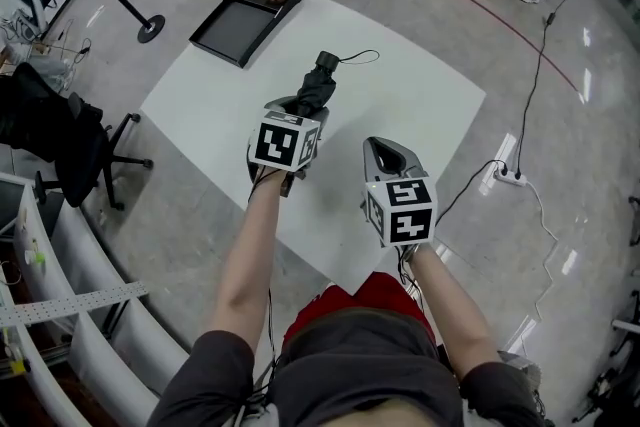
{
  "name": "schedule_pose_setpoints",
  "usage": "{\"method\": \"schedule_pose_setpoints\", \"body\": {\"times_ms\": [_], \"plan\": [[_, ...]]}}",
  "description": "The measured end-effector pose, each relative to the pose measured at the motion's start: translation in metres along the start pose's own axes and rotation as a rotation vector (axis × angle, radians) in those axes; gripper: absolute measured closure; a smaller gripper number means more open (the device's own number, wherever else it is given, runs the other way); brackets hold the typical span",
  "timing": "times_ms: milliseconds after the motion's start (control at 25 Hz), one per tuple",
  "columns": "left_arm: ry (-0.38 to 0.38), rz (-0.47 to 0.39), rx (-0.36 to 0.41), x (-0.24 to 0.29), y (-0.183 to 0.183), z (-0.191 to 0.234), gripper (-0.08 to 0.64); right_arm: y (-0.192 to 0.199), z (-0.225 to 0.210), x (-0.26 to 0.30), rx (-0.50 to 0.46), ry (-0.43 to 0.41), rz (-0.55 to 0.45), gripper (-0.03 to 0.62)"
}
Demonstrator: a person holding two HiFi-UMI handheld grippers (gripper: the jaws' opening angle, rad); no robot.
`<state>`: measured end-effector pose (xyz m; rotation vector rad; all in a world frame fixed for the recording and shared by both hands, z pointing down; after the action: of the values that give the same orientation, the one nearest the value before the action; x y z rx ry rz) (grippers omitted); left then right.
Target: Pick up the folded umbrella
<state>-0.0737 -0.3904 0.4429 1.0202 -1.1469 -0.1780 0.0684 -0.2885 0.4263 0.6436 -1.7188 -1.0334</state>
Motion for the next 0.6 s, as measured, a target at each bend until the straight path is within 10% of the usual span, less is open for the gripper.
{"method": "schedule_pose_setpoints", "body": {"times_ms": [600], "plan": [[0.000,-0.152,0.001,-0.048,-0.006,-0.013,0.333,-0.008,0.020,-0.025,-0.024,0.025,-0.058,0.574]]}}
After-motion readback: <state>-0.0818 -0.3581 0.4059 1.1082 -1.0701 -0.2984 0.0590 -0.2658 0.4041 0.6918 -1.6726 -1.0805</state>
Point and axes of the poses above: the fingertips, and each gripper's own axes: x forward along the fingers, z to its left, y out of its underside, the point moved 6 cm from there along -x, backward along the fingers
